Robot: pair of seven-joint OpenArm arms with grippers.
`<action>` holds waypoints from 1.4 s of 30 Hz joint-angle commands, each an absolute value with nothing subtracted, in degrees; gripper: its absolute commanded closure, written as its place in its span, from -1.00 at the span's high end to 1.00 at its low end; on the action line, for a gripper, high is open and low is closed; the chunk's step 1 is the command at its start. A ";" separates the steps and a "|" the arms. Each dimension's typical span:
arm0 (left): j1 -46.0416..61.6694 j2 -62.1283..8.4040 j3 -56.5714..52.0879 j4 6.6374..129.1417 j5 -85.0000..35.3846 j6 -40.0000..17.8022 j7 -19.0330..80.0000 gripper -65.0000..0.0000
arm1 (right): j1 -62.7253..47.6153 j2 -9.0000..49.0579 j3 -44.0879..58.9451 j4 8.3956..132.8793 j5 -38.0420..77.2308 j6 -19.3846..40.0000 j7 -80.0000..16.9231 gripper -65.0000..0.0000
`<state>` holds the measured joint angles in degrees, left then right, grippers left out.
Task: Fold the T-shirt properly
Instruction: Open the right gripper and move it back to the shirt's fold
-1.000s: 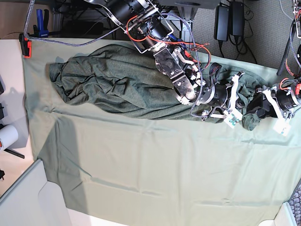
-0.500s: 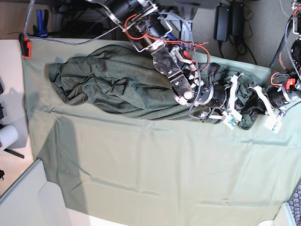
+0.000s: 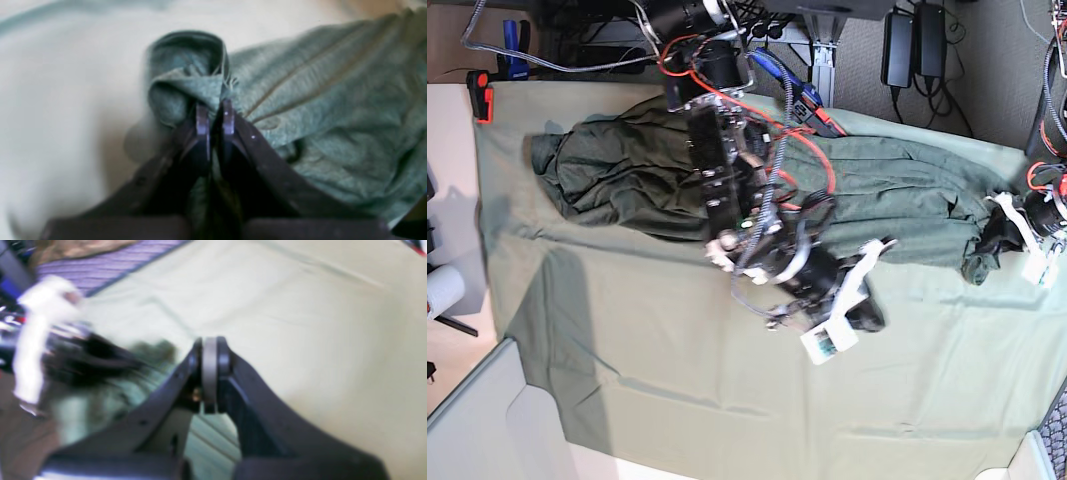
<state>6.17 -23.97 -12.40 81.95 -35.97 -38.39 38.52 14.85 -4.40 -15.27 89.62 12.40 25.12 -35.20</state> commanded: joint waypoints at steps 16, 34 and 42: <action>5.45 -28.29 -13.87 83.18 -28.84 -34.00 34.09 -1.00 | 13.34 11.70 -2.07 90.63 21.61 25.76 -35.00 -1.00; 16.71 -25.47 -12.64 116.40 -28.14 -33.39 34.96 -1.00 | 12.67 11.73 -1.72 90.63 21.45 25.76 -34.98 -1.00; 16.64 -19.97 3.73 122.61 -15.68 -27.16 34.72 -1.00 | 12.67 11.79 -1.72 90.63 21.41 25.76 -35.00 -1.00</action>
